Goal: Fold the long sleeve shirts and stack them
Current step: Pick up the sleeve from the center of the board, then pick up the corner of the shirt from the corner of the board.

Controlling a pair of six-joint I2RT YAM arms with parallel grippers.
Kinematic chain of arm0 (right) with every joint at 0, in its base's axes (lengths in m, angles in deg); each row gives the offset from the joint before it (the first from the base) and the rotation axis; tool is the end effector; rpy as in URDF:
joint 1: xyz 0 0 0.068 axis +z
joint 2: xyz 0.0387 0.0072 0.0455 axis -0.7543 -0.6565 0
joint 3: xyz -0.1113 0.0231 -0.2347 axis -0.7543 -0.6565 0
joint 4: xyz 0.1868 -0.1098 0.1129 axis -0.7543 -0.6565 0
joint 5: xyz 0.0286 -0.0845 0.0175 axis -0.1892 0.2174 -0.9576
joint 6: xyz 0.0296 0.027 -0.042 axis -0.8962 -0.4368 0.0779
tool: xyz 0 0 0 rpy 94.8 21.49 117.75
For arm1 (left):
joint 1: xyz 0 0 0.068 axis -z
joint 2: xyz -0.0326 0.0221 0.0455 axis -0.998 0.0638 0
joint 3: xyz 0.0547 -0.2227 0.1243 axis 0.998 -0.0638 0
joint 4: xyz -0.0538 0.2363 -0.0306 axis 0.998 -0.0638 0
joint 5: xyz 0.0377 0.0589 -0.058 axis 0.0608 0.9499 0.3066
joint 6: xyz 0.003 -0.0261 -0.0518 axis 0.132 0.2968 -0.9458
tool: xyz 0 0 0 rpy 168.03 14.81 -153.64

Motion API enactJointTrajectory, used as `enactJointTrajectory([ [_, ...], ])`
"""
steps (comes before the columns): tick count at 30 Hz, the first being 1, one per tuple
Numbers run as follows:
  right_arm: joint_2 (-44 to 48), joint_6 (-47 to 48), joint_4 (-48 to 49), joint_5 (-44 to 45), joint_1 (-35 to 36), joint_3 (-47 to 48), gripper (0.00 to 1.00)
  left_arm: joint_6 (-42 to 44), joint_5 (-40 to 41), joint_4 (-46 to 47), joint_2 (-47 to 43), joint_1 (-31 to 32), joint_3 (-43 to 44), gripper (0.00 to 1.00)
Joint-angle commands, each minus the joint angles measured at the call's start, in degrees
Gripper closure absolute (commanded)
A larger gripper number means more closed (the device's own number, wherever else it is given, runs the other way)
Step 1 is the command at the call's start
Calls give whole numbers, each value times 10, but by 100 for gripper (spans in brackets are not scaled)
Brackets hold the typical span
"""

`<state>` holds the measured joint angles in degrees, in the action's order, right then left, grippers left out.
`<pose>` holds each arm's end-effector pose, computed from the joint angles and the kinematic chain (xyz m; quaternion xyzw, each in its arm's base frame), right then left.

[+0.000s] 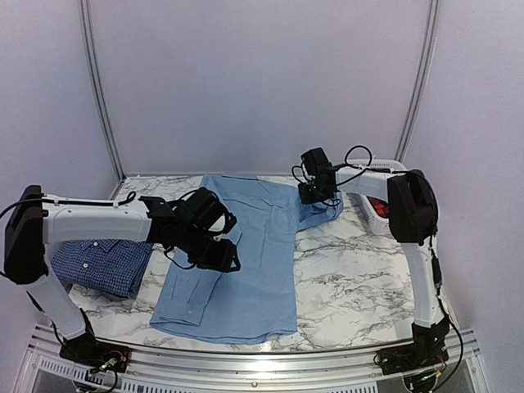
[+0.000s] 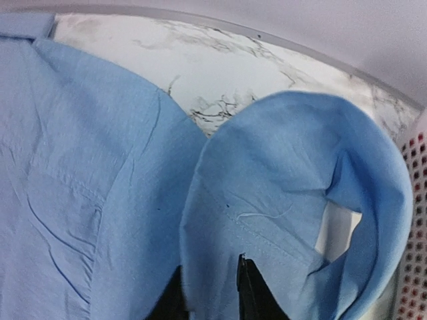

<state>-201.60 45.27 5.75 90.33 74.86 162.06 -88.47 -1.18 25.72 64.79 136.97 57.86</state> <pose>0.4487 0.2052 0.1667 -0.1065 0.9272 -0.0310 0.3577 0.2083 -0.2624 0.2135 0.1816 0.9299 -0.2530 0.1958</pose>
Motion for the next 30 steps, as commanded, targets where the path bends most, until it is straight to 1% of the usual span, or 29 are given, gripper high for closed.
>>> enactJointTrajectory([
  [1, 19, -2, -11, 4, -4, 27, 91, -12, 33, -12, 26, 47, 36, 51],
  [2, 28, -1, -14, 1, -5, 32, 97, -16, 38, -12, 32, 57, 42, 51],
  [3, 32, -2, -20, 0, -6, 35, 100, -20, 42, -11, 38, 68, 47, 51],
  [6, 66, -8, -34, -3, -8, 34, 100, -32, 56, -12, 58, 99, 66, 51],
  [9, 111, -23, -42, -10, -8, 9, 100, -43, 72, -12, 87, 131, 94, 52],
  [12, 168, -41, -48, -22, -8, -31, 100, -58, 92, -12, 118, 164, 132, 52],
  [17, 257, -58, -54, -36, -8, -99, 100, -92, 121, -13, 177, 207, 198, 57],
  [20, 294, -62, -71, -40, -8, -116, 100, -118, 128, -16, 213, 233, 227, 61],
  [26, 347, -69, -94, -49, -8, -138, 100, -151, 150, -33, 271, 276, 270, 62],
  [30, 373, -71, -107, -57, -8, -146, 100, -171, 163, -46, 291, 294, 284, 63],
])
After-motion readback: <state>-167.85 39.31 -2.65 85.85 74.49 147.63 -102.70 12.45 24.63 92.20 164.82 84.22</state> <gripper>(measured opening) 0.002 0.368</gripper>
